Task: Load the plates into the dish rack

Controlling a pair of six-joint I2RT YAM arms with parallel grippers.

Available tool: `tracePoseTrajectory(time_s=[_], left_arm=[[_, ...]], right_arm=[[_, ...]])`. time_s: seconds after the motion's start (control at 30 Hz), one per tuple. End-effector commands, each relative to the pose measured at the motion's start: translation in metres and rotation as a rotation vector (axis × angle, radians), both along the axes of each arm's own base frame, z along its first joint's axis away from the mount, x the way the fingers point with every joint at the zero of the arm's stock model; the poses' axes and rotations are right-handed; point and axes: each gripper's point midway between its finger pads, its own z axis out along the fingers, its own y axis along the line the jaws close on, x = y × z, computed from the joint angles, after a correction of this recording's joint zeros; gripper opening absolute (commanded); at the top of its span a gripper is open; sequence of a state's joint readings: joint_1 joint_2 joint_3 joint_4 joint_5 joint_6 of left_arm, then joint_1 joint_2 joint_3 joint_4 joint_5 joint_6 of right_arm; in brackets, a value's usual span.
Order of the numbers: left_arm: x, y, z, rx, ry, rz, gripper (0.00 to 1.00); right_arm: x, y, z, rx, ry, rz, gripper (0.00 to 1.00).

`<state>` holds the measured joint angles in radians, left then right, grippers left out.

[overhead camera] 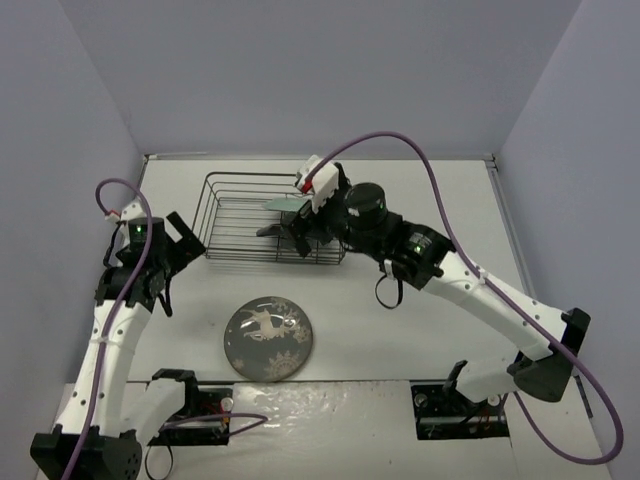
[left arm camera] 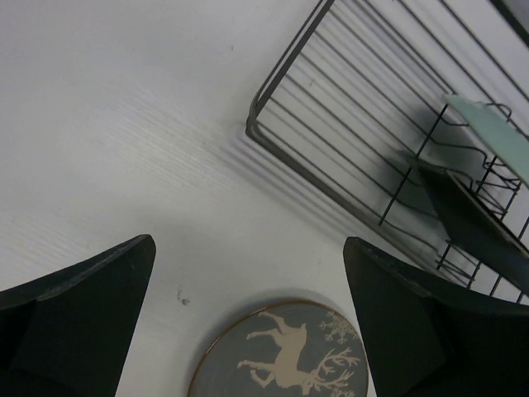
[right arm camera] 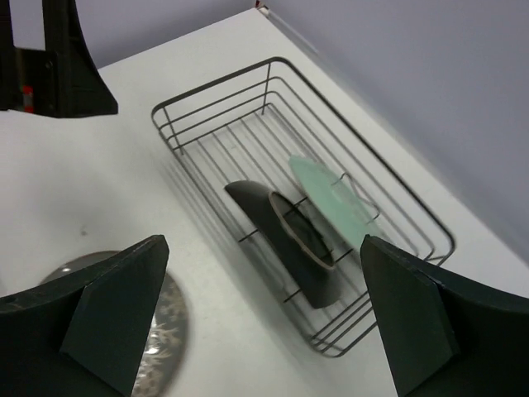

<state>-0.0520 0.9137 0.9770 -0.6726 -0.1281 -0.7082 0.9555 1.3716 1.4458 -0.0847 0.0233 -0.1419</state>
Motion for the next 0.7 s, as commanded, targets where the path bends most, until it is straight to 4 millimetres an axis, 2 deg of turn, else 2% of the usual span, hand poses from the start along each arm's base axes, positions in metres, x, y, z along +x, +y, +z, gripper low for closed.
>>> tracePoseTrajectory(time_s=[0.0, 0.1, 0.17, 0.23, 0.27, 0.33, 0.37, 0.47, 0.5, 0.6, 0.67], left_arm=[[-0.021, -0.012, -0.003, -0.097, -0.046, 0.010, 0.97], [-0.037, -0.020, -0.010, -0.141, -0.059, -0.015, 0.97], [-0.050, -0.021, -0.017, -0.144, -0.043, -0.025, 0.97], [-0.065, -0.020, -0.024, -0.141, -0.045, -0.026, 0.97], [-0.072, -0.019, -0.025, -0.140, -0.059, -0.030, 0.97], [-0.079, -0.021, -0.026, -0.149, -0.078, -0.042, 0.97], [-0.084, -0.023, -0.030, -0.161, -0.090, -0.045, 0.97], [-0.082, -0.043, -0.035, -0.254, -0.126, -0.117, 0.97], [-0.082, -0.045, -0.043, -0.263, -0.111, -0.123, 0.97], [-0.082, -0.046, -0.060, -0.267, -0.053, -0.116, 0.97], [-0.076, -0.051, -0.064, -0.285, -0.057, -0.134, 0.97]], right_arm=[[-0.037, -0.002, -0.029, 0.081, 0.185, -0.110, 1.00], [-0.064, -0.004, -0.080, 0.036, 0.312, -0.111, 1.00], [-0.082, -0.004, -0.104, 0.018, 0.381, -0.104, 1.00], [-0.099, -0.005, -0.137, -0.023, 0.459, -0.079, 1.00], [-0.106, -0.005, -0.153, -0.035, 0.503, -0.071, 1.00], [-0.111, -0.003, -0.167, -0.029, 0.546, -0.068, 1.00], [-0.119, 0.000, -0.188, -0.038, 0.589, -0.048, 1.00], [-0.127, 0.014, -0.211, -0.004, 0.636, 0.016, 1.00], [-0.128, 0.017, -0.221, -0.014, 0.661, 0.026, 1.00], [-0.122, 0.023, -0.240, 0.003, 0.689, 0.013, 1.00], [-0.109, 0.020, -0.255, 0.038, 0.742, -0.009, 1.00]])
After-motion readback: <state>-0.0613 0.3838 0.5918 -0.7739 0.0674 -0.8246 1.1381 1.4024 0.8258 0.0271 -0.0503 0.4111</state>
